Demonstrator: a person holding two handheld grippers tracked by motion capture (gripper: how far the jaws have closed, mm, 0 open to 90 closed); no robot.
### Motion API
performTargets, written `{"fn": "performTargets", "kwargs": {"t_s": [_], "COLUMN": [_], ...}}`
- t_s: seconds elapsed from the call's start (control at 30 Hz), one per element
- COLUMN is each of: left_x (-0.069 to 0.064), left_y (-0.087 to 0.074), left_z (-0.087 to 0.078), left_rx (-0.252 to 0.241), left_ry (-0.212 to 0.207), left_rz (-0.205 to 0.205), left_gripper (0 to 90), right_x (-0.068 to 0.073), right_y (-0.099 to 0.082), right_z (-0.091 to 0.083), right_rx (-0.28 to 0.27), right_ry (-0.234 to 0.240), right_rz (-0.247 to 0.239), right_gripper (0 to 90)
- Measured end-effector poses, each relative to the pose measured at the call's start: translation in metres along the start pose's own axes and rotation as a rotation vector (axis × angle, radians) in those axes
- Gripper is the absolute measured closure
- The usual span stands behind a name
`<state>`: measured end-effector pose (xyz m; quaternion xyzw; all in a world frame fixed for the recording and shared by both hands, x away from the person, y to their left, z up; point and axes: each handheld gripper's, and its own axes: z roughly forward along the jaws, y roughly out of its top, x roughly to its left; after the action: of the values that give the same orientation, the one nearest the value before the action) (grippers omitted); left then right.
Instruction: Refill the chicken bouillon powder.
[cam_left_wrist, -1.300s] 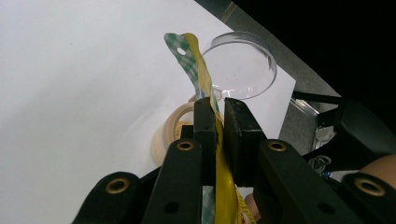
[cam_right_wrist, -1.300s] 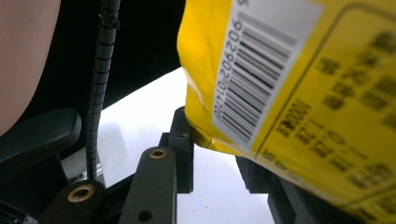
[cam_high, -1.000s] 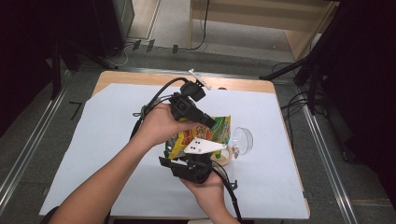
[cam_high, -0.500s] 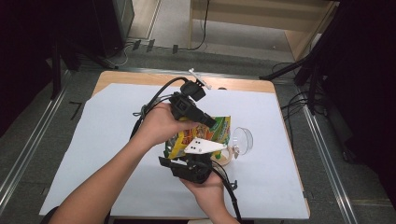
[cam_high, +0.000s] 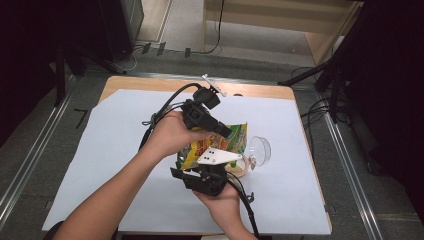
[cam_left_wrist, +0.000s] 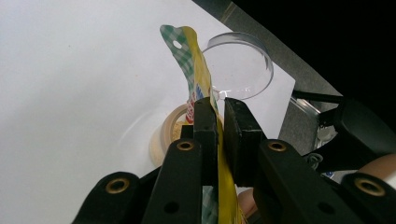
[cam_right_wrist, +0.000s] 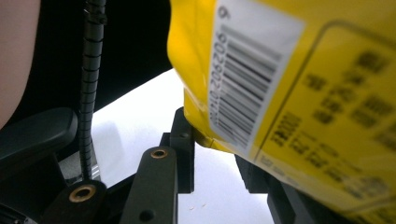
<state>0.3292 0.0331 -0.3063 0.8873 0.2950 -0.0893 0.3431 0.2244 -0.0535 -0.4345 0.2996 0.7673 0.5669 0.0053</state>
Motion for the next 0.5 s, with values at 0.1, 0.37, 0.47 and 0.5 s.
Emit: {"fn": "performTargets", "kwargs": {"t_s": [0.1, 0.37, 0.47, 0.5], "left_x": [-0.0014, 0.0002, 0.0039, 0.0047], "left_y": [-0.0004, 0.0, 0.0002, 0.0003], "left_z": [0.0003, 0.0013, 0.0012, 0.001], "left_rx": [0.006, 0.005, 0.007, 0.005], "left_ry": [0.005, 0.002, 0.001, -0.003], "left_rz": [0.005, -0.002, -0.01, -0.015], "left_gripper": [84.1, 84.2, 84.2, 84.1], "right_x": [-0.0018, -0.0016, 0.0027, 0.0032], "right_y": [-0.0015, -0.0012, 0.0006, 0.0011], "right_z": [0.001, -0.0004, -0.0015, -0.0018], "right_rx": [0.008, -0.004, -0.009, -0.008], "right_ry": [-0.006, -0.005, 0.0, 0.002], "right_rz": [0.004, 0.0, -0.008, -0.008], "right_gripper": [71.2, 71.2, 71.2, 71.2]}}
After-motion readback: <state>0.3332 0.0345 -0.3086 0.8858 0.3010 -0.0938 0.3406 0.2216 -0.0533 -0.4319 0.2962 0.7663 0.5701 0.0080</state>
